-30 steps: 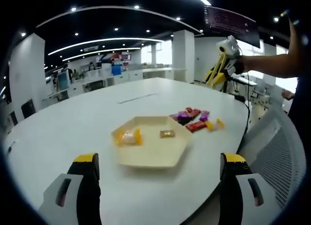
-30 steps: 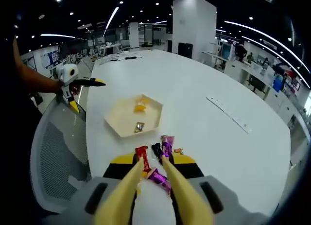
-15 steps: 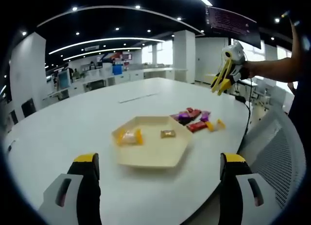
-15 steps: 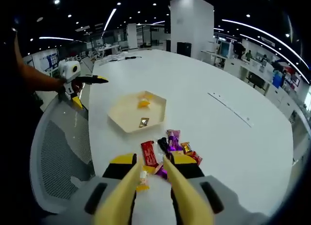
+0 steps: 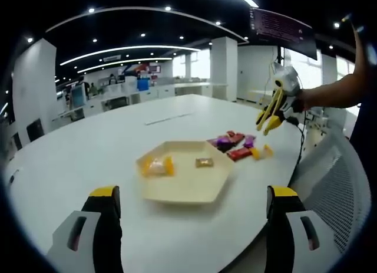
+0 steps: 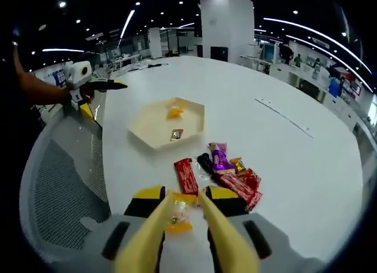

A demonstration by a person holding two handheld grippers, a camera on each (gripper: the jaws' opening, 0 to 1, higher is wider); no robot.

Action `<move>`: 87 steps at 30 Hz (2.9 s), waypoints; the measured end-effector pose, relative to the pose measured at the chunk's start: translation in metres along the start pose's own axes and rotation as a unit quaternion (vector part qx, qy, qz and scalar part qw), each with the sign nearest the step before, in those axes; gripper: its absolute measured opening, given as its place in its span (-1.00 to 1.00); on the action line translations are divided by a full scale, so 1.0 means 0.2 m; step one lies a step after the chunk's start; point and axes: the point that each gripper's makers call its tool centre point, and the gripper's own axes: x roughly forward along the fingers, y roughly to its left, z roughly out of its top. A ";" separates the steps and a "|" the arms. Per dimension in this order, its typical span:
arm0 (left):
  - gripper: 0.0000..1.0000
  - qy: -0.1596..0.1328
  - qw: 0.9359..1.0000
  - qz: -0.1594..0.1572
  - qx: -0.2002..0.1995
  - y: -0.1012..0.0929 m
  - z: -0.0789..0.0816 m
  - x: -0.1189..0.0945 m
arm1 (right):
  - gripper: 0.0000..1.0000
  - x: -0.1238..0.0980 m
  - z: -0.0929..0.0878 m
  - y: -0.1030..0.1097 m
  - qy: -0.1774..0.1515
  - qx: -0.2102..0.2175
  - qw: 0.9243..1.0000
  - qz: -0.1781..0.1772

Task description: Place the target food into the container with the food tongs after gripping and lifting it, then release it inside without dropping or visibly crushing the food.

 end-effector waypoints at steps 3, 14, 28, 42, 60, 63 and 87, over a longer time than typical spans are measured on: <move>0.99 0.002 1.000 -0.001 0.001 0.00 0.00 0.00 | -0.47 0.04 -0.04 0.02 0.009 0.014 1.000 -0.002; 0.99 0.007 1.000 -0.004 -0.004 -0.01 -0.02 0.00 | -0.46 0.12 -0.16 0.03 0.026 0.029 0.999 -0.025; 0.99 0.009 1.000 -0.002 -0.004 -0.01 -0.02 0.01 | -0.47 0.17 -0.22 0.01 0.063 0.045 0.996 -0.039; 0.99 -0.001 1.000 -0.004 -0.006 0.00 0.00 0.00 | -0.55 0.13 -0.16 0.01 0.056 0.055 0.997 -0.029; 0.99 0.002 1.000 -0.006 0.001 -0.01 -0.01 0.00 | -0.54 -0.05 0.10 -0.11 0.020 0.049 0.998 -0.033; 0.99 0.002 1.000 -0.006 -0.001 -0.01 -0.01 0.00 | -0.55 -0.04 0.13 -0.13 0.018 0.046 0.998 -0.035; 0.99 0.004 1.000 -0.007 0.005 -0.01 -0.01 0.00 | -0.56 0.19 0.72 -0.04 0.001 -0.052 0.999 0.014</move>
